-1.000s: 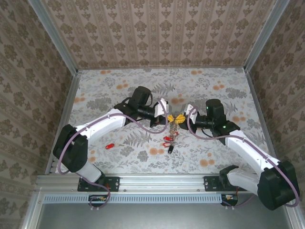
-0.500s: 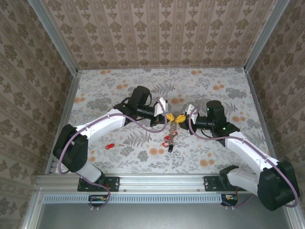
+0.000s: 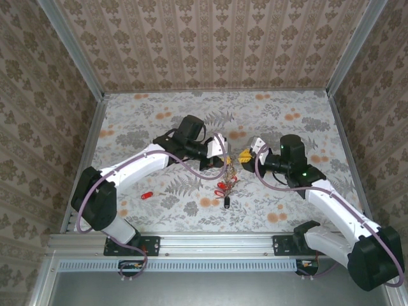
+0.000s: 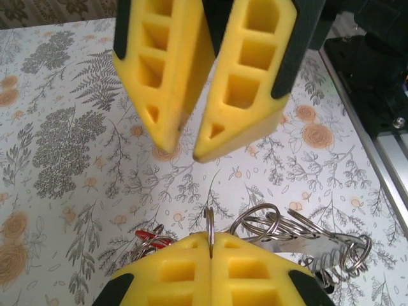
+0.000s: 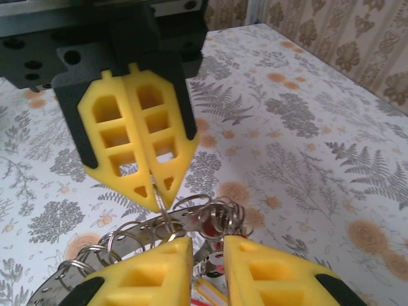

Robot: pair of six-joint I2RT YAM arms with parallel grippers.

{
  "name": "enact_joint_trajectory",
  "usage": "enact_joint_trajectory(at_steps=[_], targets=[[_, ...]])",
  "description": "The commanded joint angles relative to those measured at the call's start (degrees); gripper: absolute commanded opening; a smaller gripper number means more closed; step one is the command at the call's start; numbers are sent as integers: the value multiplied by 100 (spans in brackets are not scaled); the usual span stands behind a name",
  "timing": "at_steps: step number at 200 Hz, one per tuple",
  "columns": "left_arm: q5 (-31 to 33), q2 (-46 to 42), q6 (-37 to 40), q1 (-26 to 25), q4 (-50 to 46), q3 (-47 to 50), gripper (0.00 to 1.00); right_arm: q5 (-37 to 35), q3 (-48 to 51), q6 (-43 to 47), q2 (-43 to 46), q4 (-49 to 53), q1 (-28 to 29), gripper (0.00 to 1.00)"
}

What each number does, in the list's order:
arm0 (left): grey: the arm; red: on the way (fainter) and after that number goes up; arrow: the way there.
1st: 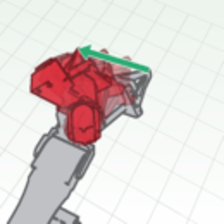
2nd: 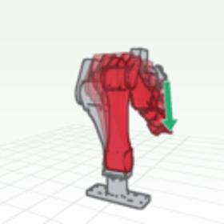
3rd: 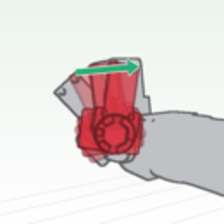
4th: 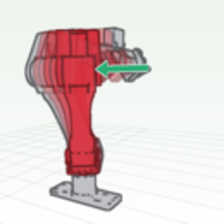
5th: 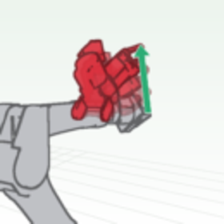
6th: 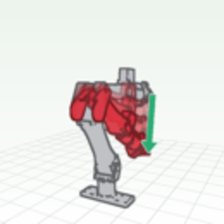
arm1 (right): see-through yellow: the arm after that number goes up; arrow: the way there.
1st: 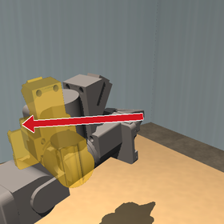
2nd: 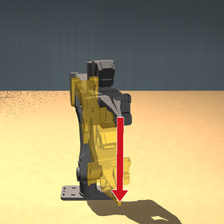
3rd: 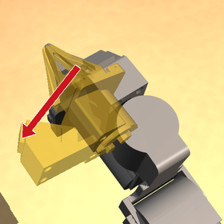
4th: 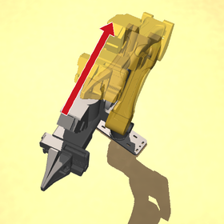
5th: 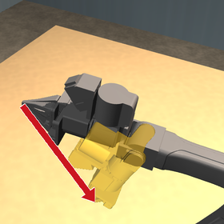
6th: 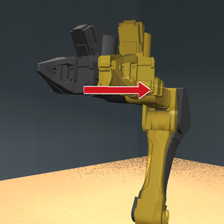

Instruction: Put the keys on the keyring

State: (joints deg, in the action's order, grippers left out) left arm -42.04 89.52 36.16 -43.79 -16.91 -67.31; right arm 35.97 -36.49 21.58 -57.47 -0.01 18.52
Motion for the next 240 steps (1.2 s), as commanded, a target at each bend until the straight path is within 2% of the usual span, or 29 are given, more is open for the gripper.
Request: enact_joint_trajectory(at_steps=[1, 26, 43, 63, 87, 116, 154, 224, 240], targets=[[210, 17, 394, -33, -491, -342, 0, -423, 34, -311, 131, -200, -31, 25], [348, 188, 593, -63, -966, -593, 0, -1107, 81, -887, 153, -378, -31, 27], [478, 400, 719, -135, -1315, -882, 0, -2105, 43, -1674, 157, -342, -42, 33], [708, 727, 796, -263, -1574, -1223, 0, -3135, -173, -2512, 97, 185, -194, 34], [804, 1161, 691, -408, -1640, -1585, 0, -4203, -517, -3654, -72, 1157, -442, 40], [911, 1778, 541, -583, -1820, -2191, 0, -4258, -657, -4369, -242, 1953, -918, 44], [1034, 2536, 462, -829, -2170, -2955, 0, -4038, -406, -4849, -179, 2268, -1396, 48], [1118, 3704, 186, -1152, -2408, -4015, 1, -3681, -143, -4991, 72, 2500, -1571, 55], [1082, 3948, 34, -1201, -2349, -4234, 4, -3575, -87, -4980, 52, 2524, -1578, 56]])
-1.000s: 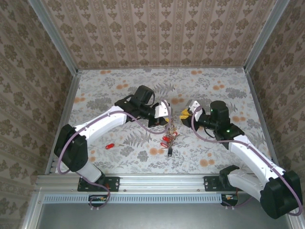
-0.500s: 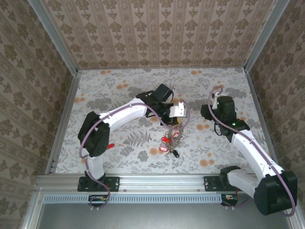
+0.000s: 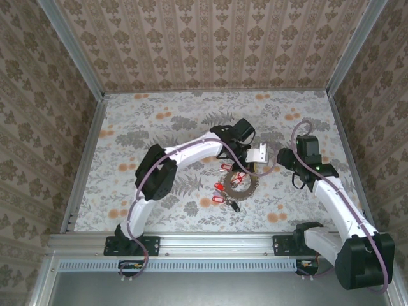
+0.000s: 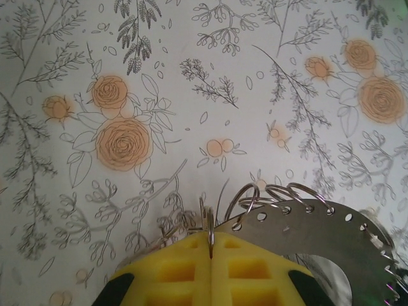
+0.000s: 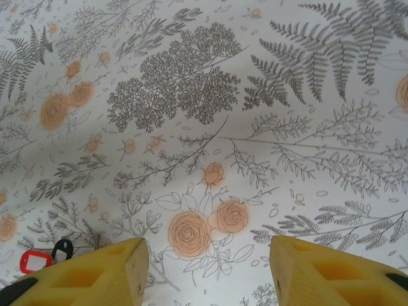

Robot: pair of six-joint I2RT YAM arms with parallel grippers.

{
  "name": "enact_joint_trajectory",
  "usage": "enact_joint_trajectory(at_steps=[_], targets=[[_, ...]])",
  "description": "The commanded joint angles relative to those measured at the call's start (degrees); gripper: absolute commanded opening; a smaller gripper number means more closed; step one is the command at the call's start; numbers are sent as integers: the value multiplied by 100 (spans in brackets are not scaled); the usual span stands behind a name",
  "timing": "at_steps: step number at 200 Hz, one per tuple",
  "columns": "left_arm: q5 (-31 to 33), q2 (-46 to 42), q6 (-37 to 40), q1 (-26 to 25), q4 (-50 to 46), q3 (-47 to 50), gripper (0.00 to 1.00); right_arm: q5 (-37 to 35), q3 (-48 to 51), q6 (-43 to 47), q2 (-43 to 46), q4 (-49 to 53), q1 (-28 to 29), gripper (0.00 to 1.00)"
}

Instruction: Put the keys on the keyring

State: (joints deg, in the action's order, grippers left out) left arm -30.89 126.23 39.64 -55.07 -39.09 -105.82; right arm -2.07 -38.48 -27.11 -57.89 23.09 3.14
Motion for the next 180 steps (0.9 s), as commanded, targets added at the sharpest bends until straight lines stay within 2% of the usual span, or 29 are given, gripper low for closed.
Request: enact_joint_trajectory(at_steps=[1, 9, 40, 74, 85, 103, 129, 141, 158, 165, 180], targets=[[-31, 286, -328, -78, -119, -393, 5, 235, 117, -110, 94, 218, -40, 56], [-8, 365, -447, -97, -53, -453, 8, 267, 134, -97, 77, 247, -39, 56], [-274, 407, -895, -108, 377, -378, 12, 263, 189, -31, 49, 354, -59, 59], [-555, -248, -1284, -41, 1352, 407, 16, 373, 362, 83, 95, 167, -75, 63], [-794, -632, -1513, 29, 1891, 836, 16, 655, 385, 193, 47, 80, -72, 64], [-797, -1409, -2131, 221, 3208, 1885, 16, 1256, 402, 289, -154, -118, -76, 64], [-636, -2395, -3414, 614, 5093, 3378, 23, 2053, 261, 337, -744, -232, -68, 60], [-213, -2789, -3931, 767, 5683, 3945, 28, 2353, 164, 332, -1062, -262, -52, 58], [125, -3291, -4461, 969, 6335, 4619, 30, 2495, 67, 313, -1406, -328, -7, 56], [330, -3488, -4693, 1036, 6523, 4868, 39, 2509, 39, 334, -1504, -348, 15, 56], [630, -3863, -4997, 1170, 6656, 5215, 45, 2514, -46, 372, -1706, -350, 68, 56]])
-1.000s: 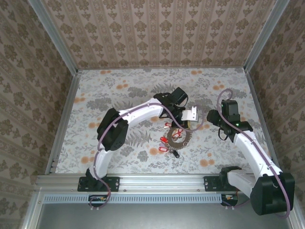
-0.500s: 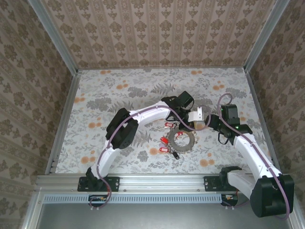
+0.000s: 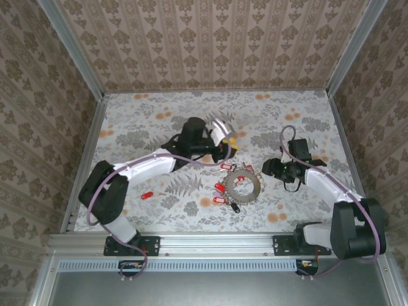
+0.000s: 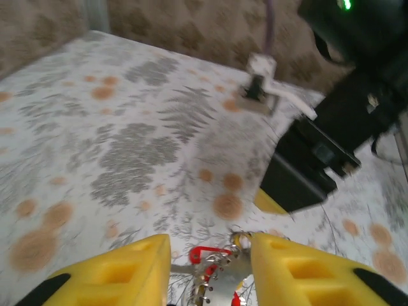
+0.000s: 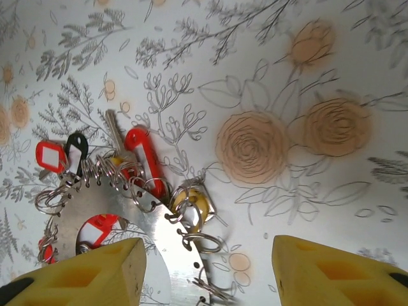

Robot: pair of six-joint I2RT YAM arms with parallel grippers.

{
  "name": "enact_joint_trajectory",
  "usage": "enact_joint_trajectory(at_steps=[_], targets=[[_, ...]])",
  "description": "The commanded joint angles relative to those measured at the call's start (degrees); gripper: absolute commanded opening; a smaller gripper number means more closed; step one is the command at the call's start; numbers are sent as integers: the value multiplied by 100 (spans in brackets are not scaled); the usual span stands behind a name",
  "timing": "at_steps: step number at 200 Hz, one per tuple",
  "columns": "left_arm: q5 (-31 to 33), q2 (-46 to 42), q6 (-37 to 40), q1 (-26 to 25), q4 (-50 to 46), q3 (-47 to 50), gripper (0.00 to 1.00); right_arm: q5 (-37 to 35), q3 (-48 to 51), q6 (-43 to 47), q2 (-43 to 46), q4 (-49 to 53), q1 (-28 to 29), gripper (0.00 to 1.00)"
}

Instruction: Put the keys on the keyring

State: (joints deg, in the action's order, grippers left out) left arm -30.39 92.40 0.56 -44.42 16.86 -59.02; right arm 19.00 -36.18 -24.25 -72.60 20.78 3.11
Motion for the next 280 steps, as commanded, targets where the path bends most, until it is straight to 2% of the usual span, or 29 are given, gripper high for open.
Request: enact_joint_trajectory(at_steps=[1, 6, 30, 38, 44, 50, 60, 67, 84, 102, 123, 161, 189, 204, 225, 280], targets=[[583, -505, -1095, 116, 1076, 560, 46, 409, -280, 86, -249, -118, 73, 56], [652, -621, -1148, 160, 1154, 666, 51, 420, -313, 115, -324, -105, 88, 56], [1744, -1136, -1916, 366, 1157, 1118, 78, 385, -465, 170, -598, -77, 186, 56], [2131, -1281, -2238, 491, 990, 1216, 87, 364, -505, 193, -665, -68, 226, 56], [2438, -1396, -2495, 584, 735, 1261, 98, 335, -535, 196, -668, -62, 255, 56], [2729, -1505, -2786, 680, 379, 1273, 100, 331, -554, 209, -835, -63, 271, 56], [3145, -1663, -3199, 849, -222, 1263, 100, 366, -589, 226, -956, -76, 303, 56], [3112, -1705, -3349, 986, -457, 1277, 100, 382, -626, 248, -1044, -59, 325, 56], [2231, -1631, -3496, 1287, -781, 1214, 100, 420, -710, 314, -1222, -14, 387, 55], [1344, -1267, -3591, 1277, -1291, 956, 100, 449, -783, 329, -1387, 23, 414, 55], [738, -738, -3613, 950, -1644, 745, 87, 490, -836, 335, -1529, 37, 440, 53], [595, -11, -3583, 110, -2073, 424, 79, 473, -793, 328, -1567, 129, 501, 52], [427, 638, -3469, -198, -2615, -46, 68, 502, -673, 321, -1573, 152, 566, 51], [247, 856, -3403, -274, -2675, -175, 65, 500, -595, 315, -1555, 179, 593, 50], [346, 1107, -3324, -296, -2909, -345, 63, 556, -450, 242, -1464, 105, 628, 48], [412, 1641, -3242, -227, -3177, -652, 47, 762, -225, 82, -1402, -31, 721, 47]])
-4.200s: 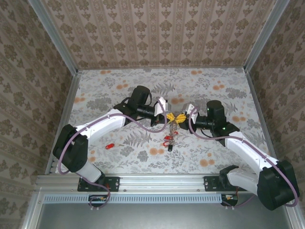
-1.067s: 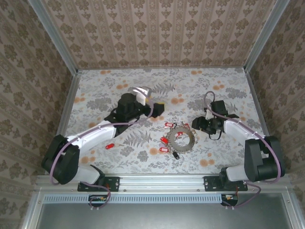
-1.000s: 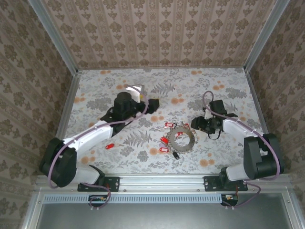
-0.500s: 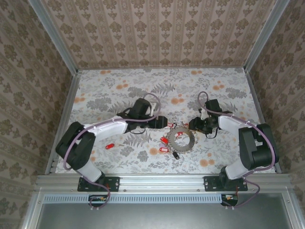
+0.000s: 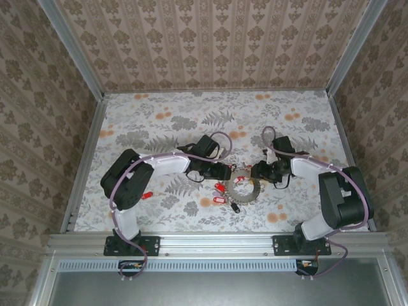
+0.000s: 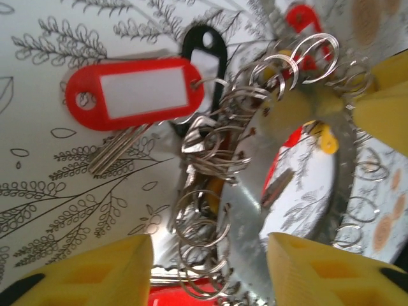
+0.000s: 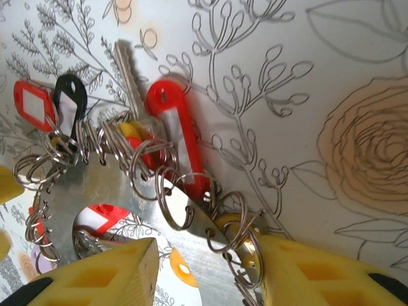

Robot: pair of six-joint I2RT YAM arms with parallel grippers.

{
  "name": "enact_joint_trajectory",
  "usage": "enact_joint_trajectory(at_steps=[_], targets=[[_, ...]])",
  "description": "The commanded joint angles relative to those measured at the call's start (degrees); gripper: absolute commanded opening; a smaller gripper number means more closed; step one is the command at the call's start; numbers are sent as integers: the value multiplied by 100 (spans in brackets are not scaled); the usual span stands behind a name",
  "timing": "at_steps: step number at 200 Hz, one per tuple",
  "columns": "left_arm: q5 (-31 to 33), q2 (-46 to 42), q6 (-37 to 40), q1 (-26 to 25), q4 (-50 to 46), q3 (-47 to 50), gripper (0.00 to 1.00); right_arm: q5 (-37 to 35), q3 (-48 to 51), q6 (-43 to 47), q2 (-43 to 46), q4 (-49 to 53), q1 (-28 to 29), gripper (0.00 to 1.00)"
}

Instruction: Put the keys on the keyring

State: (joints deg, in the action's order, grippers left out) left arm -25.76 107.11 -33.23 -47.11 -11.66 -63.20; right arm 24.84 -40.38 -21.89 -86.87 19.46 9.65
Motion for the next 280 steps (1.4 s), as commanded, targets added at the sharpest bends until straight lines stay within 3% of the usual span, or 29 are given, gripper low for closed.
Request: enact_joint_trajectory(at_steps=[1, 78, 125, 156, 202, 239, 250, 280], targets=[[-52, 179, 139, 43, -331, -240, 47, 183, 201, -160, 19, 97, 70, 47], [114, 650, 394, 97, -691, -632, 29, 549, 304, -147, -159, -190, 106, 42], [184, 794, 583, 145, -825, -674, 21, -140, 189, -184, 87, 219, 104, 42], [219, 835, 610, 198, -836, -667, 20, 699, 228, -59, -48, 5, 105, 39], [216, 891, 587, 221, -769, -678, 21, 1000, 167, -69, -392, -201, 94, 33], [210, 806, 570, 255, -703, -694, 21, 1159, 77, 25, -345, -216, 23, 22], [278, 719, 569, 271, -702, -709, 22, 1158, 66, 53, -261, -182, -8, 15], [494, 286, 545, 333, -611, -691, 30, 1260, 74, -57, 100, -208, -102, 9]])
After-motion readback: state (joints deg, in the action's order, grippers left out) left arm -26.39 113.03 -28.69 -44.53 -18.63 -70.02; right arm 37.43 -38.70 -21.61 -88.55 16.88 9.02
